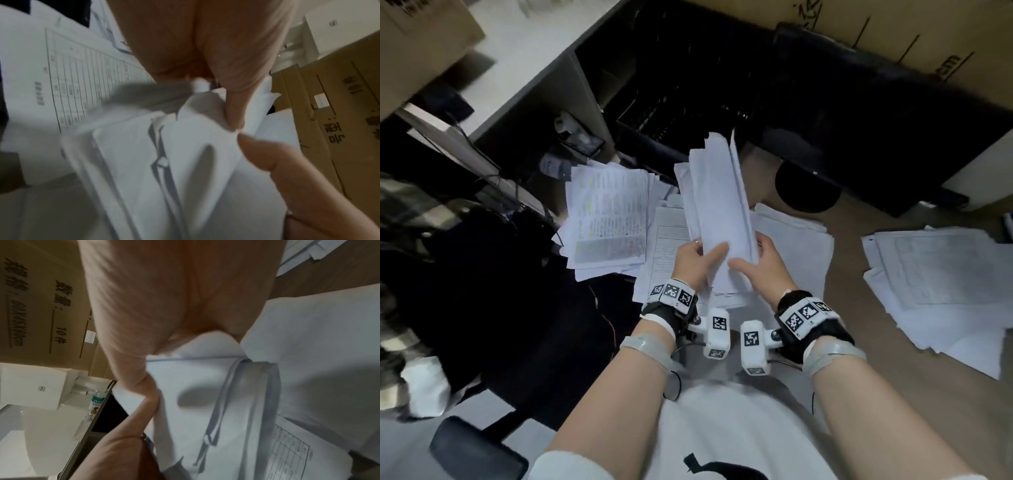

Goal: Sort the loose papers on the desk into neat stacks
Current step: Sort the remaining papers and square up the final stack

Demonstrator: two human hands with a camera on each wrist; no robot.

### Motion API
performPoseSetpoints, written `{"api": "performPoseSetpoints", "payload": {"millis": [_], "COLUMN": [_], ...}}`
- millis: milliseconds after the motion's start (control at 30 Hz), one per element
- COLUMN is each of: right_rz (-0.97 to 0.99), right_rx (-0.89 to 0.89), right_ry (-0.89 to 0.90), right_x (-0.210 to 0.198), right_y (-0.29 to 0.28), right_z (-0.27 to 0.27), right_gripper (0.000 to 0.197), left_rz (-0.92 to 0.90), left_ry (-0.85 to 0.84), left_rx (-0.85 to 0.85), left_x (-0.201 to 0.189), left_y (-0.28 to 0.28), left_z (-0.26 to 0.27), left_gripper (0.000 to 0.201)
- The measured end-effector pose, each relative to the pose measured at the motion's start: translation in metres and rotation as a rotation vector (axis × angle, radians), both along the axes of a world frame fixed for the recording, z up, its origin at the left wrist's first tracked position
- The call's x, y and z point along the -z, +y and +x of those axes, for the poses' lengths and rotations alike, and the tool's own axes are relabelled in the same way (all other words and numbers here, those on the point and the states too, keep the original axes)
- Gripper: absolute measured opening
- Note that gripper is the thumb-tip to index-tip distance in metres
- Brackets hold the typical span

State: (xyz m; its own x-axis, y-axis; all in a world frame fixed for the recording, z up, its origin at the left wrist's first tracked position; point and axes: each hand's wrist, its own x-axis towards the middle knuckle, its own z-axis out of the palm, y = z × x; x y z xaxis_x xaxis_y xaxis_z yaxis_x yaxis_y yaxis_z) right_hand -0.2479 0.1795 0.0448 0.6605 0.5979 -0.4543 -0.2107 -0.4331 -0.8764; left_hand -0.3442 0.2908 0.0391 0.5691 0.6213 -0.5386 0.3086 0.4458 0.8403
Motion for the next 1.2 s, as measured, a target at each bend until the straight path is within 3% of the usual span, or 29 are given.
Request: {"api": "performPoseSetpoints", "payload": {"millis": [100,133,267,367,500,633,733,833,933,1067,1133,1200], "right_rz": [-0.080,-0.110,-0.305,-0.440,-0.532,-0.637,-0.641,-0.658,-0.525,-0.012,0.057,0.059], "right_rx": [0.264,0.339,0.405,0.437,0.520,0.457,0.418,0.286,0.257,-0.053,-0.187,-0.238], "right_ry": [-0.005,-0.039,-0.203,-0.197,-0.106,-0.003,0.084,0.131,0.054,0.138,0.096,0.001], "right_x": [0.010,0.015,0.036,0.045,0.058,0.076,0.091,0.098,0.088,0.056,0.044,0.035], "right_y": [-0.005,-0.012,-0.051,-0.070,-0.097,-0.122,-0.123,-0.120,-0.117,-0.097,-0.084,-0.077], "right_z": [-0.005,-0.005,-0.004,-0.002,0.016,0.040,0.052,0.061,0.067,0.067,0.064,0.061], "right_gripper": [0.020,0.016,0.030,0.038,0.032,0.024,0.042,0.046,0.055,0.056,0.058,0.058], "left_rz": [0.019,0.028,0.077,0.135,0.187,0.226,0.249,0.282,0.281,0.287,0.279,0.246], "left_ry": [0.063,0.087,0.183,0.211,0.267,0.307,0.332,0.386,0.390,0.385,0.340,0.270], "left_rx": [0.069,0.062,0.077,0.096,-0.037,-0.143,-0.178,-0.210,-0.219,-0.216,-0.241,-0.263], "left_x": [0.009,0.014,0.028,0.031,0.032,0.027,0.033,0.033,0.036,0.030,0.022,0.016], "left_y": [0.006,0.008,0.010,-0.001,-0.014,-0.029,-0.044,-0.059,-0.070,-0.080,-0.083,-0.084], "left_z": [-0.009,-0.011,-0.016,-0.012,-0.001,0.007,0.007,0.008,0.012,0.026,0.035,0.041], "left_gripper": [0.015,0.014,0.035,0.030,0.024,0.022,0.024,0.027,0.033,0.040,0.041,0.030]}}
